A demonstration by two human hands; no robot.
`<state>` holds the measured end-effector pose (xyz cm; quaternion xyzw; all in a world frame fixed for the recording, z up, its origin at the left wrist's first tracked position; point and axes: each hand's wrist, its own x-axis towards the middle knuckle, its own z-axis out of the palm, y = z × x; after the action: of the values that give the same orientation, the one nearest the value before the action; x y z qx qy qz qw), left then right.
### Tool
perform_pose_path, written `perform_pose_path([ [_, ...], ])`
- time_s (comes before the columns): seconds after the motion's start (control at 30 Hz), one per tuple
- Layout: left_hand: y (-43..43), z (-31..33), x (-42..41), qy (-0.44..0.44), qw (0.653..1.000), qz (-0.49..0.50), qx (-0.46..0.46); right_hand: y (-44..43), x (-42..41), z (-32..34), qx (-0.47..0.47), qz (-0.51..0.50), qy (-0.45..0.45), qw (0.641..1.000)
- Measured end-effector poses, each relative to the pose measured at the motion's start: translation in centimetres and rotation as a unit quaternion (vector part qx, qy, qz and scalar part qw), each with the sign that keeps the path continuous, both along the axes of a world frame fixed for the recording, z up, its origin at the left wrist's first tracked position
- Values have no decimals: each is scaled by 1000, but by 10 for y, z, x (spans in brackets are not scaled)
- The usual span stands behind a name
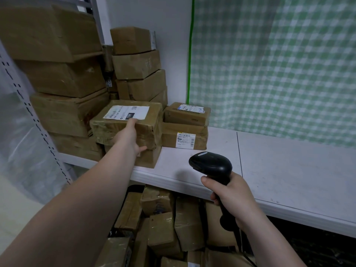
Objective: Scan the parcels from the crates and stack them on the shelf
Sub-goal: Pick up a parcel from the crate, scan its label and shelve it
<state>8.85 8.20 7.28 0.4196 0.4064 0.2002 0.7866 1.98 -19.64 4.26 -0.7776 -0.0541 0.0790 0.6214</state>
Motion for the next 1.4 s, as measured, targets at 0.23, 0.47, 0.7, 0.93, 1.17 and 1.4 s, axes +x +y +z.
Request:
perform_pose_path([
  [0.23,3,0,-3,64,996,-23,51,-10,-4,-7,-10,2,17,1000],
  [0.47,-27,-21,-36,63,992,-41,106,-37,-14,-29,-32,-3,58,998],
  [0.7,-117,-102,-91,145,930,-274,197,-75,-33,-75,-71,-24,115,991],
  [0.93,-184,-161,-126,225,820,-491,187,-102,-49,-122,-93,-95,178,975],
  [1.17,-208,-178,-143,236,809,-536,55,-109,-58,-138,-19,-94,269,958],
  [1.4,-196,-173,-142,249,845,-466,74,-103,-57,-119,19,-129,213,968],
])
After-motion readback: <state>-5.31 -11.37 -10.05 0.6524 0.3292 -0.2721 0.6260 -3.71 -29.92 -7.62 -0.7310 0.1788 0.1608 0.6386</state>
